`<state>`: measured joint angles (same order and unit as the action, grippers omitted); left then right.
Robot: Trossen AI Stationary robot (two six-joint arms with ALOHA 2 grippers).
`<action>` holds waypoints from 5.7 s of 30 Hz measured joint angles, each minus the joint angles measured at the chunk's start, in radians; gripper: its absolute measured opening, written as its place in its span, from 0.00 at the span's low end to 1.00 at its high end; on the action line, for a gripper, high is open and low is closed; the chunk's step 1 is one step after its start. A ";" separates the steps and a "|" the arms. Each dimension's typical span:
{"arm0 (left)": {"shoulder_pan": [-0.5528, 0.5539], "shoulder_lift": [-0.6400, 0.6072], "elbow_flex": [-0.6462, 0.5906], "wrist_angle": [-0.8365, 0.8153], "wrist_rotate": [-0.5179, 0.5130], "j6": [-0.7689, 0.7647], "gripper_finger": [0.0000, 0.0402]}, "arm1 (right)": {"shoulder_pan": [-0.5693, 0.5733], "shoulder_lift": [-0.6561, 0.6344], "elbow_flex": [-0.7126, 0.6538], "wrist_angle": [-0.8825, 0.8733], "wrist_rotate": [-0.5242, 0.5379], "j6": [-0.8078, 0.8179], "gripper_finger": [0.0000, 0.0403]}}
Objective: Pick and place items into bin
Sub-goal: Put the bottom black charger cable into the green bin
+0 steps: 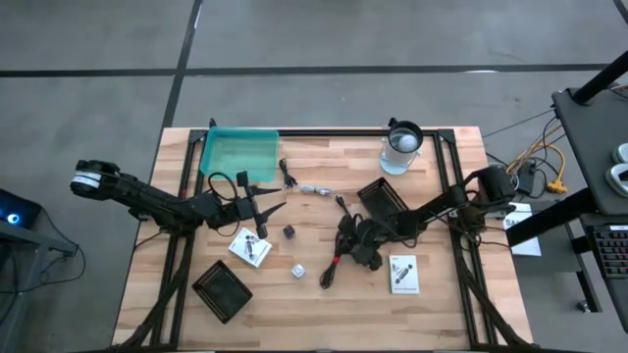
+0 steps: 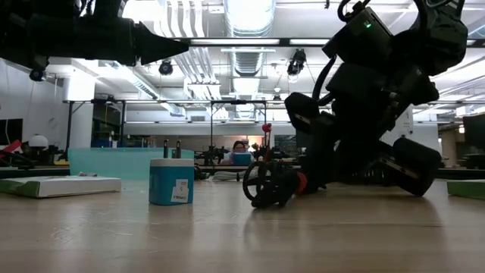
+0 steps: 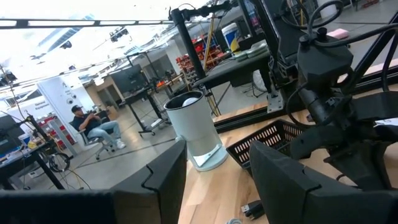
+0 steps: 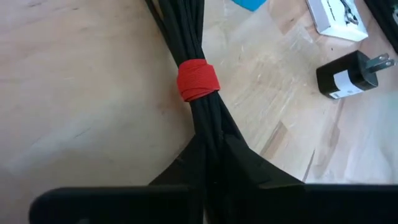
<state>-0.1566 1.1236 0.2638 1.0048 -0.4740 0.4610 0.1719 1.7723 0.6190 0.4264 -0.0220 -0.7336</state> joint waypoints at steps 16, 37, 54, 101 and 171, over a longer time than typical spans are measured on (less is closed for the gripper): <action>0.000 0.000 0.000 0.000 0.000 0.000 0.40 | -0.001 -0.052 0.073 0.059 0.340 0.329 0.05; 0.000 0.000 0.000 -0.021 0.000 0.000 0.40 | 0.000 -0.052 0.082 0.374 0.887 0.135 0.05; 0.002 0.002 0.014 -0.018 0.155 0.001 0.40 | -0.006 -0.053 0.082 0.468 0.799 0.071 0.05; 0.046 0.249 0.183 -0.018 0.126 0.184 0.05 | -0.006 -0.053 0.082 0.460 0.798 0.068 0.05; 0.046 0.234 0.179 0.027 -0.594 0.148 0.02 | -0.020 -0.056 0.080 0.102 1.148 0.210 0.19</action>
<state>-0.1104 1.3579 0.4427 1.0314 -1.0679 0.6090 0.1520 1.7164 0.6994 0.5285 1.1259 -0.5236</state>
